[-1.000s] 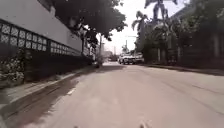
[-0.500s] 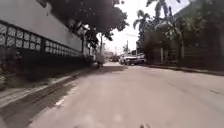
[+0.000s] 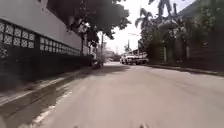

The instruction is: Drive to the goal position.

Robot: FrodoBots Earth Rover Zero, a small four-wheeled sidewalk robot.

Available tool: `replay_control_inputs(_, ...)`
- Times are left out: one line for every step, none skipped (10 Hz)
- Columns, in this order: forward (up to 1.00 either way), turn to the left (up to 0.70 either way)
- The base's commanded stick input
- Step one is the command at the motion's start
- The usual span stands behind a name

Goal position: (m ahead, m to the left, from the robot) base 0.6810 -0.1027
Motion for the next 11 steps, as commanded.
replay_control_inputs(1.0,0.0)
replay_control_inputs(1.0,0.0)
replay_control_inputs(1.0,0.0)
replay_control_inputs(1.0,0.0)
replay_control_inputs(1.0,0.0)
replay_control_inputs(1.0,0.0)
replay_control_inputs(1.0,0.0)
replay_control_inputs(1.0,0.0)
replay_control_inputs(1.0,-0.03)
replay_control_inputs(1.0,-0.06)
replay_control_inputs(1.0,-0.09)
